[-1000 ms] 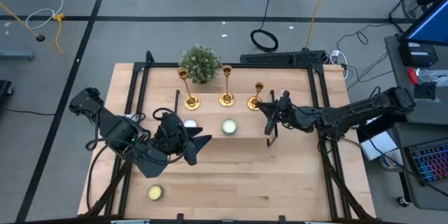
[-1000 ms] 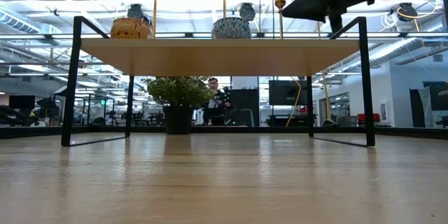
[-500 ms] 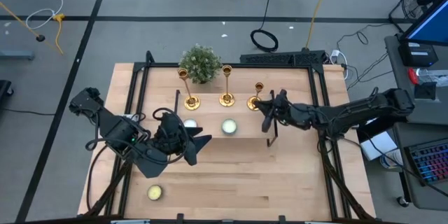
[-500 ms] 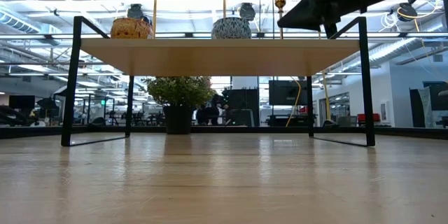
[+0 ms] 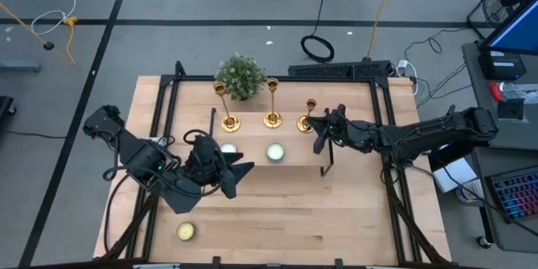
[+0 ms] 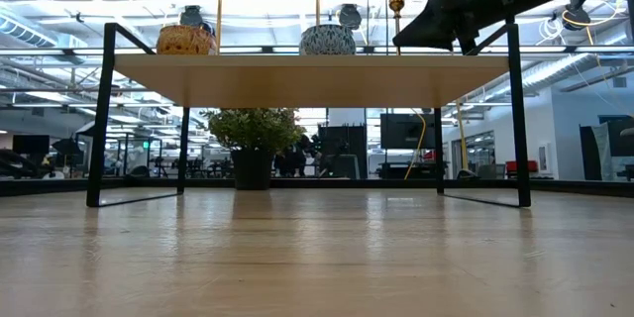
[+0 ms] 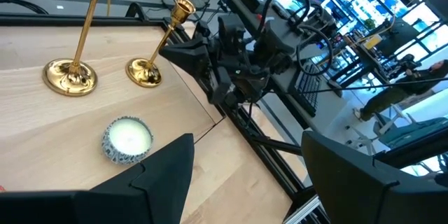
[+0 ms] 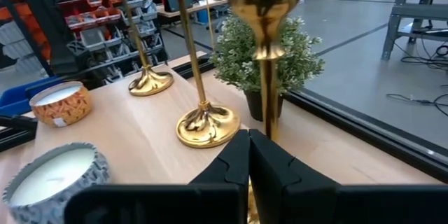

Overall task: Stock candles and holders on shelf
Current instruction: Align the gold candle holder with the other gold candle holders on the shelf

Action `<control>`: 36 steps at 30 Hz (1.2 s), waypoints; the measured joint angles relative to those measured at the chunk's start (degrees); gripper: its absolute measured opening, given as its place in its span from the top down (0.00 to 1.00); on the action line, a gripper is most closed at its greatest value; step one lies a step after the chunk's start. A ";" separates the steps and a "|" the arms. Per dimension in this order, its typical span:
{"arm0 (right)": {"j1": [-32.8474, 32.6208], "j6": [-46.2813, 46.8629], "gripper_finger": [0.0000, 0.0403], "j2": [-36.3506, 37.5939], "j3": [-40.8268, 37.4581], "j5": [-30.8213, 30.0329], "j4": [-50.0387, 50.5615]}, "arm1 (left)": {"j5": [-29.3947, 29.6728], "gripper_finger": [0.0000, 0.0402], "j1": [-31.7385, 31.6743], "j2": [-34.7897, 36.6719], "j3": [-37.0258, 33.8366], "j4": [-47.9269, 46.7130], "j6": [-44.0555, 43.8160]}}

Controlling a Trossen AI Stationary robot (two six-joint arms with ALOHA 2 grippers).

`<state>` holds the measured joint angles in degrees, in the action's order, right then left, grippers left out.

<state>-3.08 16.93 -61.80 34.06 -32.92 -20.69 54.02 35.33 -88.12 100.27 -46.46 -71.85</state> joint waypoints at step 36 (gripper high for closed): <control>2.41 -0.70 1.00 0.00 0.00 -0.34 -0.02 | -0.02 0.33 -0.83 0.00 -0.03 -0.15 1.29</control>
<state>-0.67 16.23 -61.80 34.06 -33.26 -20.71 54.00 34.50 -88.12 100.24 -46.61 -70.57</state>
